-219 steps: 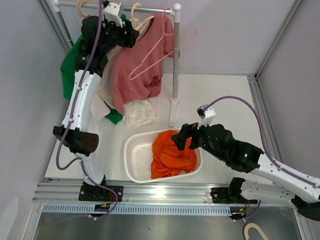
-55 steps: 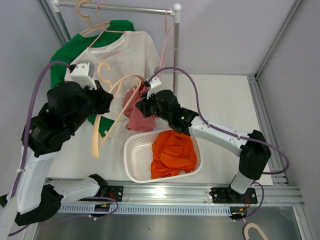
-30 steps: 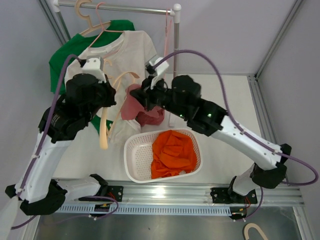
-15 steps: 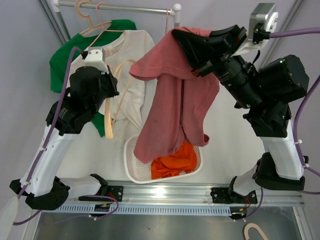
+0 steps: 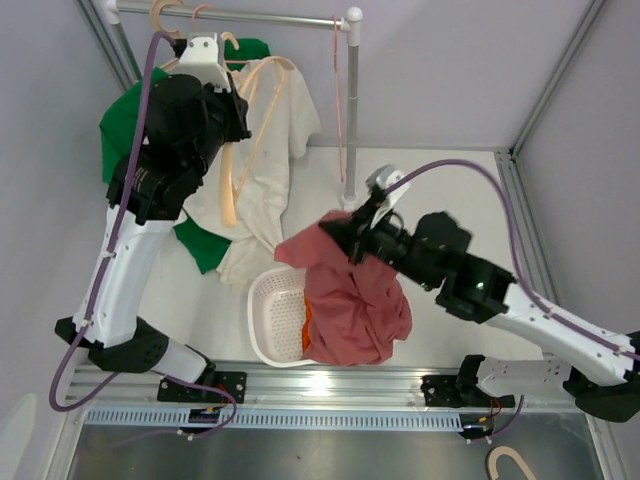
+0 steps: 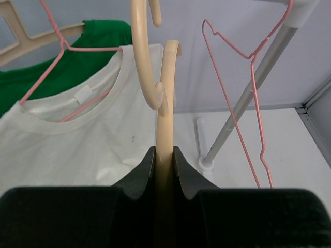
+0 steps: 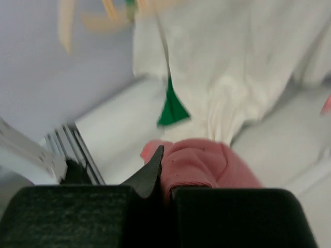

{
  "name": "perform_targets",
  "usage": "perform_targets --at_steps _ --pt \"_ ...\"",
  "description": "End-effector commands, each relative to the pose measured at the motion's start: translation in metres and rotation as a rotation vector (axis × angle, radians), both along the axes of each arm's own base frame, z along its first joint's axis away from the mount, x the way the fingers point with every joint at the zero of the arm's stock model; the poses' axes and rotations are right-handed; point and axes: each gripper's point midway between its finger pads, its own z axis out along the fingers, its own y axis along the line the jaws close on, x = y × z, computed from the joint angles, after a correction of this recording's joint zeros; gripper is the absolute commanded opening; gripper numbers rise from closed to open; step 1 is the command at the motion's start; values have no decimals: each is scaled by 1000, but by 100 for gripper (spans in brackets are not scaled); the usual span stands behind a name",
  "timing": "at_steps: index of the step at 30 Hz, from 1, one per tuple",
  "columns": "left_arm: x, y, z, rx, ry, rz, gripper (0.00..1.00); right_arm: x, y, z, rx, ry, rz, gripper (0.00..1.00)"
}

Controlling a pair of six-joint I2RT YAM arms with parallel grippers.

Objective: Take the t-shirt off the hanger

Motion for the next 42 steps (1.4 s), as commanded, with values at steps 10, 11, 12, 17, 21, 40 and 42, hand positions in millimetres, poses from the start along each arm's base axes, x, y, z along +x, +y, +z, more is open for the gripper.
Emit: perform_targets --at_steps 10,11,12,17,21,40,42 --pt "35 -8 24 101 -105 -7 1 -64 12 -303 -336 822 81 0" --pt "39 -9 23 103 -104 -9 1 -69 14 -311 -378 852 91 0" --pt "42 -12 22 103 -103 -14 1 -74 14 -336 -457 899 86 0" --pt "65 -19 21 129 -128 -5 1 -87 12 -373 -612 954 63 0" --pt "81 -19 25 126 -147 8 1 -87 25 -361 -565 932 89 0" --pt "124 -25 53 80 -316 27 1 -72 32 -297 -485 803 111 34" --pt "132 -25 50 99 -331 36 1 -69 34 -281 -458 780 114 40"
